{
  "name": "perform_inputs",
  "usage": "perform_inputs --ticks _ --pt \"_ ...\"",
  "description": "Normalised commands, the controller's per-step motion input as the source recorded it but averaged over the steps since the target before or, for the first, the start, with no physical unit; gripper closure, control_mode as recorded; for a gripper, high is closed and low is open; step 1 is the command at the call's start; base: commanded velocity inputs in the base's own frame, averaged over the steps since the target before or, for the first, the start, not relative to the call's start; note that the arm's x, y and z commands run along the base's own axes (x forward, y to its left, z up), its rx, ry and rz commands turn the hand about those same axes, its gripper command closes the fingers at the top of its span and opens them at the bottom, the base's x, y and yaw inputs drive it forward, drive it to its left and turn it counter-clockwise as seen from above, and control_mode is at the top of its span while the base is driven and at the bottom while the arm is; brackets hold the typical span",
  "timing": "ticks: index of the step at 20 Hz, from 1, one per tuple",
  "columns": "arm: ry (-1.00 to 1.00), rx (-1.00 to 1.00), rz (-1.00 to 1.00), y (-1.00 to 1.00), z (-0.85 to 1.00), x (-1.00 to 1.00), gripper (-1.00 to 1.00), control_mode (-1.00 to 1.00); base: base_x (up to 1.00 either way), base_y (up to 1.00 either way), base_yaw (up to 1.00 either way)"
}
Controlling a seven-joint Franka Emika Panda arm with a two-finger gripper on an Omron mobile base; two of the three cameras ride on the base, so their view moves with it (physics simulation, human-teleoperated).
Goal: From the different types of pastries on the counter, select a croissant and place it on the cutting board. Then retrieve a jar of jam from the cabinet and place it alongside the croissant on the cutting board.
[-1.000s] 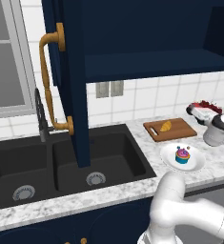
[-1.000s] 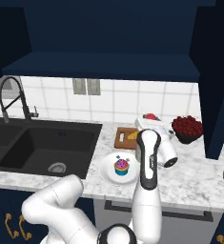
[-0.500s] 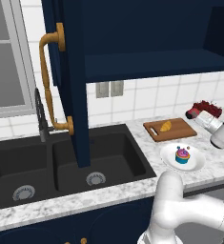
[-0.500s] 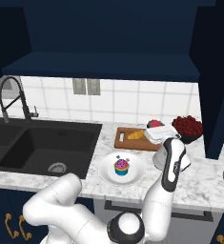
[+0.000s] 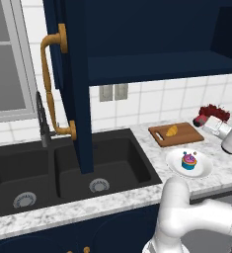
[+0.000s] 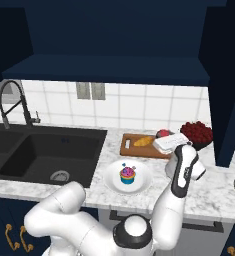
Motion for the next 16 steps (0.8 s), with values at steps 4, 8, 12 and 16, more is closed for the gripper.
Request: perform_inputs --ticks 4,8,12,16 --pt "0.40 -0.10 -0.14 0.48 0.27 0.02 1.00 -1.00 0.00 0.00 0.00" --pt "0.02 0.00 -0.02 0.01 -0.06 0.00 1.00 -1.00 0.00 0.00 0.00" --pt "0.00 -0.06 0.00 0.05 -0.54 0.00 1.00 -1.00 0.00 0.00 0.00" --pt "0.00 -0.10 0.00 0.11 -0.58 -0.01 1.00 -1.00 0.00 0.00 0.00"
